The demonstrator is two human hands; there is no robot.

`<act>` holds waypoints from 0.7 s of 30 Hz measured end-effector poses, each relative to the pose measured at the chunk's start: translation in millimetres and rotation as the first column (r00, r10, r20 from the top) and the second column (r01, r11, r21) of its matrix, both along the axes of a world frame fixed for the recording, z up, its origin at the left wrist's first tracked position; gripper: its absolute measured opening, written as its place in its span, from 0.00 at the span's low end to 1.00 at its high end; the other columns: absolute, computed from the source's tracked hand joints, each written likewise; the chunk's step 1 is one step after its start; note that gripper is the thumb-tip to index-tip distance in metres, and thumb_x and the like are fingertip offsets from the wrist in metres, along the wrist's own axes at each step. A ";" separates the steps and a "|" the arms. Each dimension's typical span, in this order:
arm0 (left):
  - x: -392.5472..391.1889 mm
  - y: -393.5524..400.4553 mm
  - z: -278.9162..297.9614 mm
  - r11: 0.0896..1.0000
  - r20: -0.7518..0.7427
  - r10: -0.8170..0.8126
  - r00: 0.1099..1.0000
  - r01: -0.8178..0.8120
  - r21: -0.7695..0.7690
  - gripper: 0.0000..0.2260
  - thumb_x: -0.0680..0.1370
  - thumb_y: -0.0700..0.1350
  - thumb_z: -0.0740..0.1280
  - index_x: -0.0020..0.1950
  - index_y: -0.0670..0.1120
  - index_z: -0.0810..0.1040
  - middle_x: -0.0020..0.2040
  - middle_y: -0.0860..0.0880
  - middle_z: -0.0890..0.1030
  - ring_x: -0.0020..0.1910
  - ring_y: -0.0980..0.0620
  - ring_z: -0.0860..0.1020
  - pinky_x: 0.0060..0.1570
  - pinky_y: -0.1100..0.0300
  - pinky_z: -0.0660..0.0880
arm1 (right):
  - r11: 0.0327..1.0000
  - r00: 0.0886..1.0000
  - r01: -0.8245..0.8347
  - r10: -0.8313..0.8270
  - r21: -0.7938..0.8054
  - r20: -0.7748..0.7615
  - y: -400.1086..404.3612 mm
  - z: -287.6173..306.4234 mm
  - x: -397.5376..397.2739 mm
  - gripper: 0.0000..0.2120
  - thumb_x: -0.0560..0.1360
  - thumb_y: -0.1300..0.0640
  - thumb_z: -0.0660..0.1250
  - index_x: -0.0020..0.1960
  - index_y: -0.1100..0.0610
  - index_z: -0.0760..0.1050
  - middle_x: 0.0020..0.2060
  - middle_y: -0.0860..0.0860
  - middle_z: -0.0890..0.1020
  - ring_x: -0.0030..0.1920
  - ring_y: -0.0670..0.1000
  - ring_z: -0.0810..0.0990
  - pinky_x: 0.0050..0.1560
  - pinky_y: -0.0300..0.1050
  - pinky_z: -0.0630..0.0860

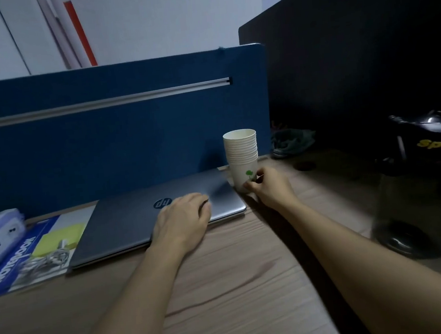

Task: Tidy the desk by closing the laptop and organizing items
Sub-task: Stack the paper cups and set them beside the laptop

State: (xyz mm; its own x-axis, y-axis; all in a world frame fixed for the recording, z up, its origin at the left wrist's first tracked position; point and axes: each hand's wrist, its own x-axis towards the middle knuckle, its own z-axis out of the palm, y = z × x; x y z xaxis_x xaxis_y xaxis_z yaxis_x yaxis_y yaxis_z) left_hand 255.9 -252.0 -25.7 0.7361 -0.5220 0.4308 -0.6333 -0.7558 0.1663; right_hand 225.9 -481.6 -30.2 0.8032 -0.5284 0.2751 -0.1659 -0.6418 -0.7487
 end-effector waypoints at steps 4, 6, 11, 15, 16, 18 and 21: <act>-0.7 -2.6 -3.6 1.000 0.009 0.015 1.000 -0.015 0.002 0.17 0.81 0.56 0.54 0.64 0.55 0.76 0.65 0.57 0.78 0.63 0.51 0.75 0.58 0.53 0.70 | 1.000 1.000 0.003 -0.003 -0.020 -0.008 0.6 1.6 24.9 0.15 0.72 0.49 0.72 0.53 0.58 0.78 0.49 0.55 0.84 0.51 0.56 0.80 0.42 0.43 0.67; 1.1 -4.3 -3.3 1.000 0.009 0.020 1.000 -0.019 -0.005 0.17 0.81 0.56 0.54 0.64 0.55 0.76 0.64 0.57 0.78 0.62 0.51 0.75 0.58 0.53 0.70 | 1.000 1.000 -0.006 0.006 -0.013 0.003 0.3 1.7 38.1 0.15 0.71 0.49 0.72 0.51 0.59 0.77 0.49 0.55 0.83 0.50 0.57 0.80 0.42 0.43 0.67; -0.3 -5.2 -3.2 1.000 0.022 0.028 0.999 -0.028 -0.011 0.16 0.81 0.56 0.54 0.62 0.55 0.77 0.61 0.58 0.79 0.59 0.51 0.76 0.57 0.53 0.70 | 1.000 1.000 0.015 -0.015 -0.016 0.011 0.0 1.9 61.8 0.15 0.70 0.49 0.72 0.47 0.59 0.76 0.47 0.58 0.83 0.50 0.59 0.80 0.41 0.44 0.67; -1.3 -5.2 -2.2 0.999 0.020 0.031 0.999 -0.031 -0.018 0.15 0.81 0.56 0.53 0.58 0.54 0.77 0.58 0.58 0.80 0.56 0.52 0.76 0.54 0.53 0.71 | 1.000 1.000 0.015 -0.016 -0.027 -0.003 -4.2 3.5 73.4 0.16 0.72 0.48 0.72 0.46 0.61 0.79 0.46 0.60 0.84 0.50 0.61 0.80 0.41 0.44 0.68; -1.5 -5.4 -2.0 0.999 0.016 0.033 0.999 -0.033 -0.020 0.15 0.81 0.56 0.53 0.58 0.54 0.77 0.58 0.58 0.80 0.56 0.52 0.76 0.54 0.53 0.70 | 1.000 1.000 0.016 -0.016 -0.026 -0.004 -5.1 3.9 74.0 0.16 0.72 0.47 0.72 0.47 0.61 0.79 0.46 0.60 0.84 0.50 0.61 0.80 0.42 0.45 0.68; -2.1 -5.2 -1.2 0.999 0.003 0.035 0.999 -0.035 -0.020 0.15 0.81 0.56 0.53 0.58 0.55 0.77 0.59 0.58 0.79 0.57 0.52 0.76 0.55 0.53 0.70 | 1.000 1.000 0.012 -0.012 -0.019 -0.013 -5.5 4.2 71.1 0.15 0.73 0.48 0.71 0.48 0.62 0.80 0.47 0.60 0.84 0.51 0.61 0.80 0.43 0.45 0.69; -2.9 -4.1 0.7 0.999 -0.007 0.041 0.999 -0.041 -0.009 0.16 0.81 0.56 0.53 0.58 0.55 0.77 0.60 0.57 0.80 0.58 0.50 0.76 0.55 0.53 0.71 | 1.000 1.000 -0.001 0.001 -0.010 -0.024 -2.8 5.2 56.7 0.12 0.74 0.52 0.71 0.51 0.61 0.79 0.47 0.58 0.83 0.52 0.58 0.80 0.44 0.43 0.68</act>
State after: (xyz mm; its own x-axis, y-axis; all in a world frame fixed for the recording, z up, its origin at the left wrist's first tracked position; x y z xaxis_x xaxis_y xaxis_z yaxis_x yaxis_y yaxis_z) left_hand 253.0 -256.1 -25.0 0.7600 -0.4871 0.4302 -0.6003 -0.7798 0.1775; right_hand 282.5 -484.4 -25.1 0.8100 -0.5249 0.2615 -0.1827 -0.6497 -0.7379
